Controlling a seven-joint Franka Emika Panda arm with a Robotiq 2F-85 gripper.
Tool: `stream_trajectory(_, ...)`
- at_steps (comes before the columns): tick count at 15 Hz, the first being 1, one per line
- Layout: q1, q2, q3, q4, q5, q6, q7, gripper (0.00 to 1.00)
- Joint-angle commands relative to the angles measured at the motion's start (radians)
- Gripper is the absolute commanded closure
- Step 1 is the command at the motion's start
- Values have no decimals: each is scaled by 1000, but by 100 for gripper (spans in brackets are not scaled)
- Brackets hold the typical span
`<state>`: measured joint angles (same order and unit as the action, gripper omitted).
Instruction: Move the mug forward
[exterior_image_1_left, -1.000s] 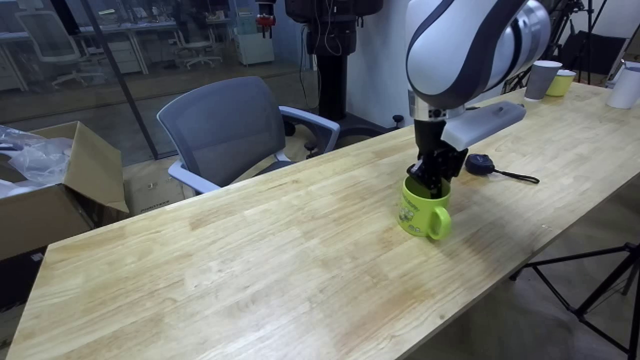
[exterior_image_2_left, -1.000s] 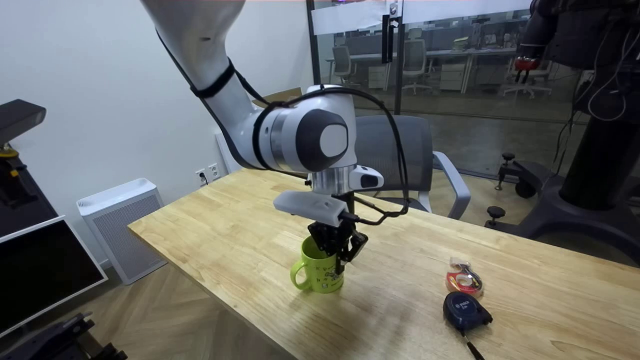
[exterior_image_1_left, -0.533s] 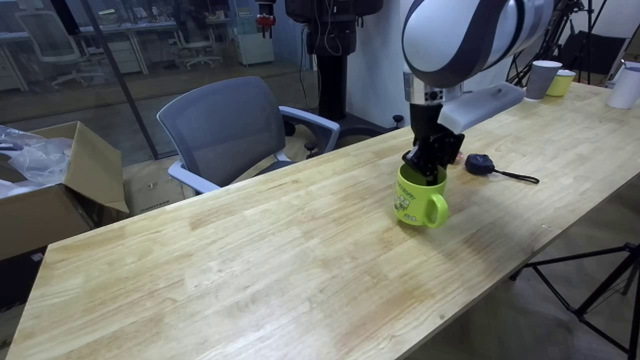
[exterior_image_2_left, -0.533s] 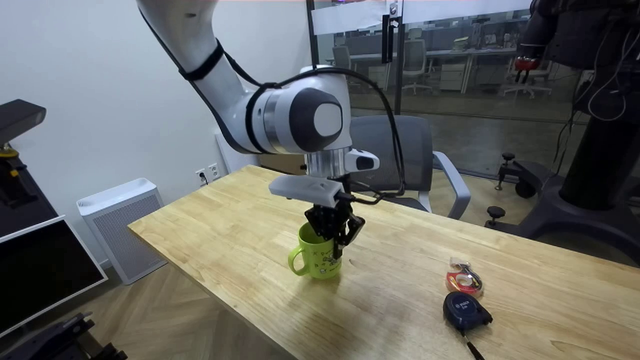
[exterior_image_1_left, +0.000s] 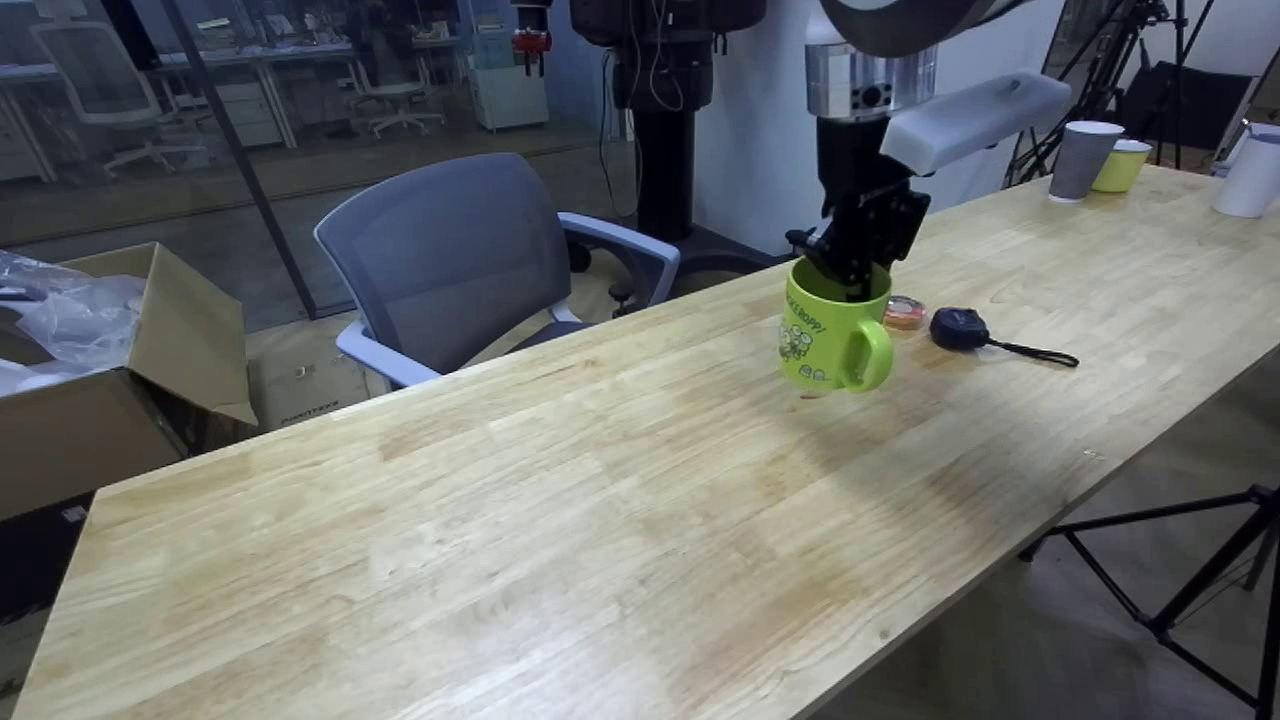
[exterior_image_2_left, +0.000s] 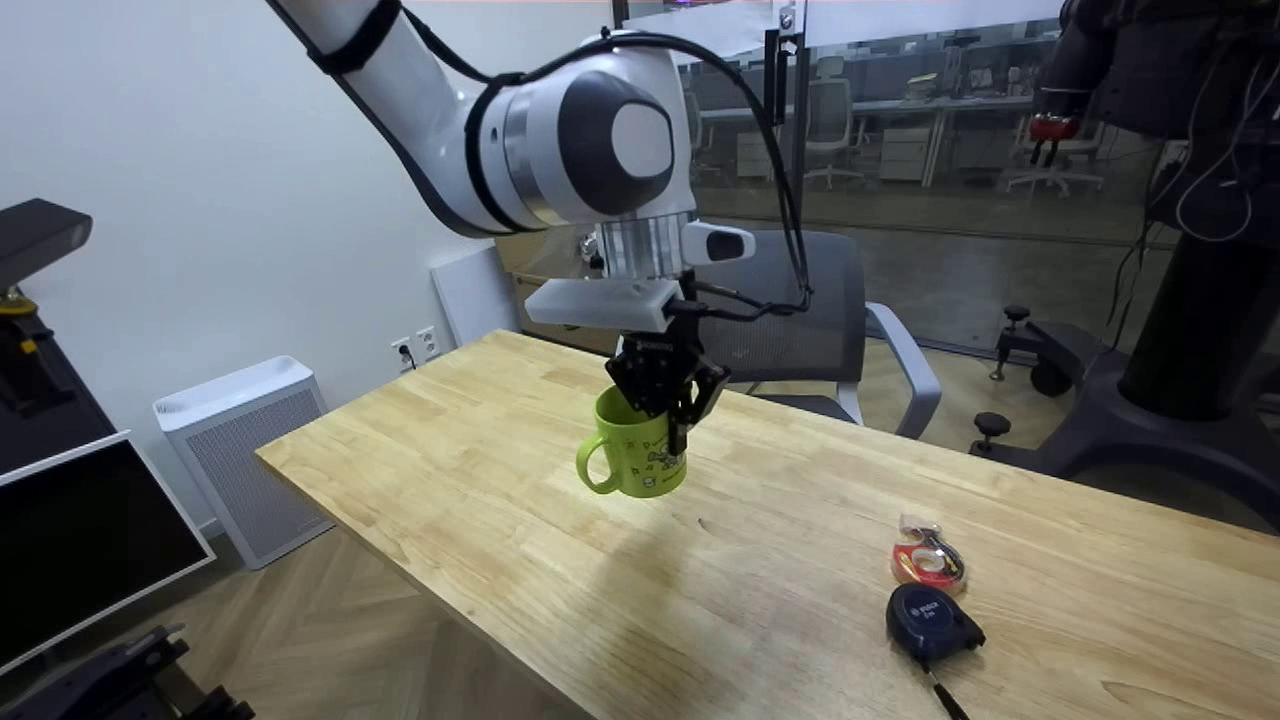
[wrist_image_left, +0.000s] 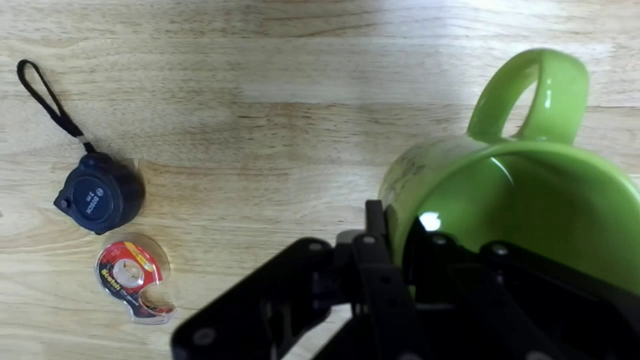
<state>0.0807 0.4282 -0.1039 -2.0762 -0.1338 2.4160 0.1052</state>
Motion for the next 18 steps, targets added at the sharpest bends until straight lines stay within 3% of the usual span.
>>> stream_trajectory(1,-6,11,0,48,-28,-42,39,97)
stream_trajectory(7,-35,147,0,202,-13,-81,14,97)
stream_trajectory(14,-123,370,-13,507,11,-196,-43,97)
stream_trajectory(18,-139,456,-23,638,1,-235,-33,97)
